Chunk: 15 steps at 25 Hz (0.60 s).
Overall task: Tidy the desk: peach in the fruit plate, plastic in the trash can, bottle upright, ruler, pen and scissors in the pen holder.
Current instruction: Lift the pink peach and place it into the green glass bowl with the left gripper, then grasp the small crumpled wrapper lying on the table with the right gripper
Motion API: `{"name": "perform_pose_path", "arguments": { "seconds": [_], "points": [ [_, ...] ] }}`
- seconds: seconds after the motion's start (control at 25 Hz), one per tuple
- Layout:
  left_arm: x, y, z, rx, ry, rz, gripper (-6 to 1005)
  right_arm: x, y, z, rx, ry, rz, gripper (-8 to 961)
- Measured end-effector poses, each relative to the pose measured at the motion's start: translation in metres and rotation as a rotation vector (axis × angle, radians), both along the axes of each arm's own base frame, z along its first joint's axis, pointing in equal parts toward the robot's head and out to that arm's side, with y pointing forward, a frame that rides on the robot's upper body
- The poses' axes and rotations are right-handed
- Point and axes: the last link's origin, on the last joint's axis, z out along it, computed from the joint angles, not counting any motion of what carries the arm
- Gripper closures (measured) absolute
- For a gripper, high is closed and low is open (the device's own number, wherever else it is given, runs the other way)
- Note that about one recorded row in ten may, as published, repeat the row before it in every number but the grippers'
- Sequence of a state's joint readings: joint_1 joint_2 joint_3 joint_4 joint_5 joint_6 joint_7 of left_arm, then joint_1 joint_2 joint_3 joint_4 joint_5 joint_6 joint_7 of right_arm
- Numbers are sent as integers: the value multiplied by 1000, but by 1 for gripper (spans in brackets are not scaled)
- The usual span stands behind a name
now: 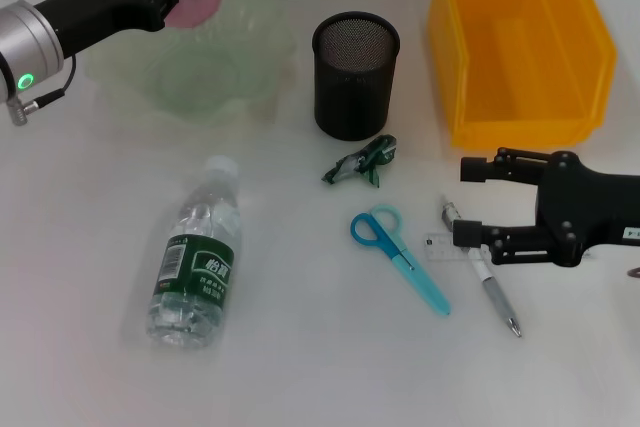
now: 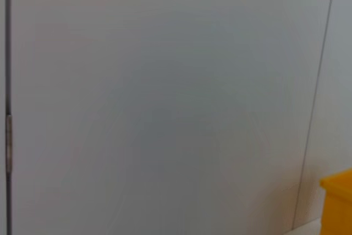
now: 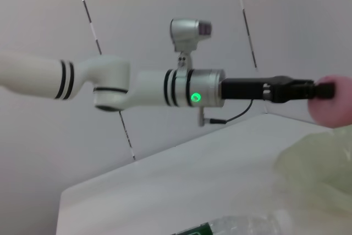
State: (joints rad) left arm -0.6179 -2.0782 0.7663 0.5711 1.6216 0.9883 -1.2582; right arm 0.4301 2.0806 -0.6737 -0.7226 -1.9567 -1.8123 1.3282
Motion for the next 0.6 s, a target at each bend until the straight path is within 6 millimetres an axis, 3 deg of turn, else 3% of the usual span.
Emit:
{"name": "perform_pose_path", "arguments": {
  "seconds": [0.08,0.36,0.52,0.6],
  "points": [
    [-2,-3,2,0,-15,-5,938,-1,3,5,2,-6,-19,121],
    [-2,-4,2,-6,-14,-9,546,-5,8,8,-26,-7,-58,121],
    [-2,-17,-1,-51,-5,-62,389,-14,14,21,-54,-15,-119,121],
    [-2,-36,3,-98,-9,-137,323,-22,22,36,-77,-34,-216,121]
  ]
}}
